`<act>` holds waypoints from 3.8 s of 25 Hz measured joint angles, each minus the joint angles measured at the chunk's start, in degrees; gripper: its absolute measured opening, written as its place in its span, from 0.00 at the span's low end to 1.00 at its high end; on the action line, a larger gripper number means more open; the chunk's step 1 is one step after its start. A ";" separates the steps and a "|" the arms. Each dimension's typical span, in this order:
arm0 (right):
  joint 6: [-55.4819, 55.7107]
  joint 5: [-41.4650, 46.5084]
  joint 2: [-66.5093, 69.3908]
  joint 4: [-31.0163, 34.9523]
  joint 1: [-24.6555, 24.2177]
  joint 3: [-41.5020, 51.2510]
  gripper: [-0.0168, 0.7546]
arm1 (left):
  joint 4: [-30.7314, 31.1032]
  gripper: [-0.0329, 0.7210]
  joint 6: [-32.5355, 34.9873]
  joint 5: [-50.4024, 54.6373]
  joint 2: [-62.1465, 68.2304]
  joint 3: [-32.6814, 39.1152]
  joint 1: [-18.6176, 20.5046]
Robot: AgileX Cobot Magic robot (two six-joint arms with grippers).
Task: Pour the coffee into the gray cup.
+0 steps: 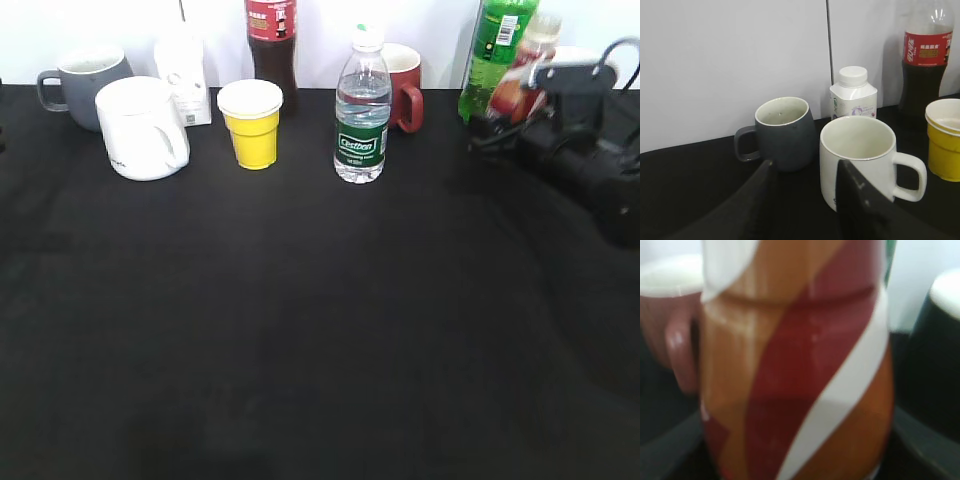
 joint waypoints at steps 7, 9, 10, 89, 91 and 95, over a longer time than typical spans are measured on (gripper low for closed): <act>2.98 -1.58 8.05 -6.19 0.10 -9.14 0.71 | 0.00 0.44 0.00 0.00 0.00 0.00 0.00; 3.39 -2.24 9.66 -6.68 0.86 -11.00 0.71 | 0.00 0.44 0.00 0.00 0.00 0.00 0.00; 3.44 -2.69 10.31 -6.83 1.31 -11.65 0.71 | 0.00 0.44 0.00 0.00 0.00 0.00 0.00; -2.13 111.26 -120.15 2.23 -6.43 23.23 0.76 | -15.82 0.69 5.59 95.47 -74.28 -3.22 4.59; -2.13 111.32 -120.15 2.27 -6.43 23.23 0.76 | -15.82 0.69 5.59 95.47 -74.28 -3.22 4.59; -2.13 111.27 -120.15 2.27 -6.43 23.23 0.76 | -15.82 0.68 5.59 95.47 -74.28 -3.22 4.59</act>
